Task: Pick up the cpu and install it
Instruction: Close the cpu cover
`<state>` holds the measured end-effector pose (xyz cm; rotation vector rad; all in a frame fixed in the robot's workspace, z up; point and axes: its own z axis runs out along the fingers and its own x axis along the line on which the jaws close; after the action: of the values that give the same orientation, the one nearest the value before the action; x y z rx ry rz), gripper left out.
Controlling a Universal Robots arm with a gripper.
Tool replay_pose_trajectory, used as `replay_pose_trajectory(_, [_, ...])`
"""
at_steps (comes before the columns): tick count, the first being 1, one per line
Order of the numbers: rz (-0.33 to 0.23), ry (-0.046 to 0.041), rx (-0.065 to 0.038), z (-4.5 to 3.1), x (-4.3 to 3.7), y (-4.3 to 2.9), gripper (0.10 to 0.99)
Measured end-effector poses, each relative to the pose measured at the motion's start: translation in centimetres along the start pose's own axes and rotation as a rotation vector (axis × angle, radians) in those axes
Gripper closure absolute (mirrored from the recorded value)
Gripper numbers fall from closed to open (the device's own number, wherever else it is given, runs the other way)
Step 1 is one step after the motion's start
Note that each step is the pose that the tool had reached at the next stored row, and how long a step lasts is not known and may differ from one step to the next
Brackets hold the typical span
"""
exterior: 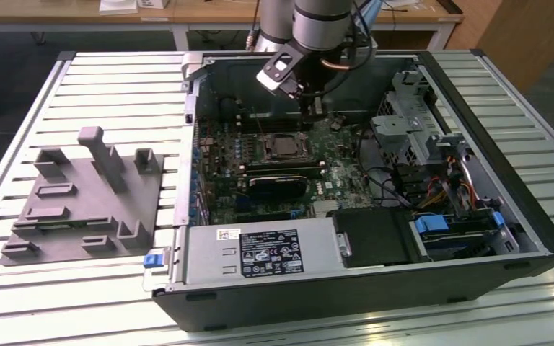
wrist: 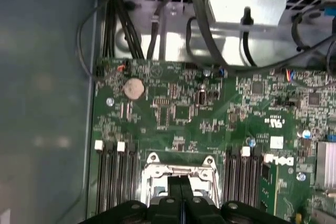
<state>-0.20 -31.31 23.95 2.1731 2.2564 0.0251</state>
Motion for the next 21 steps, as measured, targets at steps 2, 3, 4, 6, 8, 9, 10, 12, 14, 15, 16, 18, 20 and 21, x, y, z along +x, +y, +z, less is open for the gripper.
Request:
replay_pose_trajectory(2, [0.000, 0.0000, 0.000, 0.15, 0.01, -0.29, 0.980])
replay_pose_trajectory(3, [0.000, 0.0001, 0.001, 0.22, 0.01, -0.45, 0.980])
replay_pose_trajectory(4, [0.000, 0.0001, 0.001, 0.25, 0.02, -0.56, 0.980])
replay_pose_trajectory(6, [0.000, -0.0001, 0.001, 0.25, 0.03, -0.85, 0.980])
replay_pose_trajectory(8, [0.000, 0.0001, 0.001, 0.25, 0.04, -1.13, 0.980])
replay_pose_trajectory(9, [0.000, 0.0001, 0.001, 0.26, 0.04, -1.25, 0.980])
replay_pose_trajectory(10, [0.000, 0.0000, 0.001, 0.27, 0.04, -1.35, 0.980])
replay_pose_trajectory(12, [0.000, 0.0001, 0.001, 0.31, 0.05, -1.53, 0.980])
replay_pose_trajectory(14, [0.000, 0.0001, 0.001, 0.36, 0.06, -1.70, 0.980])
replay_pose_trajectory(15, [0.000, 0.0001, 0.001, 0.38, 0.06, -1.77, 0.980])
replay_pose_trajectory(16, [0.000, 0.0000, 0.001, 0.40, 0.06, -1.83, 0.980])
replay_pose_trajectory(18, [0.000, 0.0000, 0.001, 0.44, 0.07, -1.99, 0.980])
replay_pose_trajectory(20, [0.000, 0.0001, 0.001, 0.50, 0.07, -2.17, 0.980])
replay_pose_trajectory(21, [-0.001, 0.0001, 0.001, 0.53, 0.07, -2.27, 0.980])
